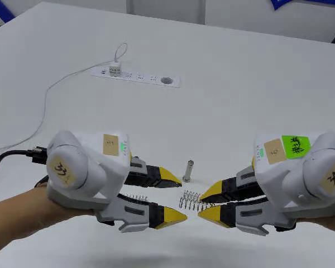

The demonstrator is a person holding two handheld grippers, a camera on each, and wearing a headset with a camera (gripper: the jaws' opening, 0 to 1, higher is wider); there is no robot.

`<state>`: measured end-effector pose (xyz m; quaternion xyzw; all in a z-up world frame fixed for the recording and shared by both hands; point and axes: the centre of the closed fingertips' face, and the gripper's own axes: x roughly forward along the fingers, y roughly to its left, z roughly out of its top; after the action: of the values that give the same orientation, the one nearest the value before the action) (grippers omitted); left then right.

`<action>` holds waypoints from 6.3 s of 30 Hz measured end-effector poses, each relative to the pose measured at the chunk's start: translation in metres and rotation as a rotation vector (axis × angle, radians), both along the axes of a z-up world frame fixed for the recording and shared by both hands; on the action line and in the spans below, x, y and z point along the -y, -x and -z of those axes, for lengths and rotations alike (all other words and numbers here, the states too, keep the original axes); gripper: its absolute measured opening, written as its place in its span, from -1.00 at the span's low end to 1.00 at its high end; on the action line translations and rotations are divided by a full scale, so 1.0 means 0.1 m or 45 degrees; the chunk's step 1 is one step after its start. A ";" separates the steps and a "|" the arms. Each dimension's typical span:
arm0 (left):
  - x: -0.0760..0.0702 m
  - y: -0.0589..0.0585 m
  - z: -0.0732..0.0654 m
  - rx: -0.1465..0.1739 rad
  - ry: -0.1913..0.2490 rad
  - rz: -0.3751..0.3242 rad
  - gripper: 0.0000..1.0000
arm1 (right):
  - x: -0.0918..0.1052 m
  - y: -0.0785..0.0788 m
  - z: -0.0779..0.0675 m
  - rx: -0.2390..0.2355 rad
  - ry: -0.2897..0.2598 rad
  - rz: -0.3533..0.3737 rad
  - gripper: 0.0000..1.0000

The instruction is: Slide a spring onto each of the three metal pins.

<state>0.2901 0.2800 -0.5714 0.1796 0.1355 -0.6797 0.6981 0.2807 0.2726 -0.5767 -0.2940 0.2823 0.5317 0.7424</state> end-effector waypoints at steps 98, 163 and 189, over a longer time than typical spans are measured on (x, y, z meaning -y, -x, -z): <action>0.10 -0.25 -0.21 0.256 -0.046 0.031 -0.80 | -0.24 -0.29 -0.58 0.038 -0.328 0.087 -0.78; -0.67 -0.65 -0.06 0.021 0.017 -0.446 0.52 | 1.13 -1.02 -0.45 0.116 -0.145 0.719 -0.79; -1.06 -0.78 -0.12 -0.058 0.072 -0.631 1.00 | 1.39 -1.07 0.01 -0.032 -0.109 0.846 -0.79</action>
<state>0.3684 0.3861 -0.5592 0.1058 0.1720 -0.4952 0.8450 0.3880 0.1339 -0.5782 -0.1478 0.3494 0.2755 0.8833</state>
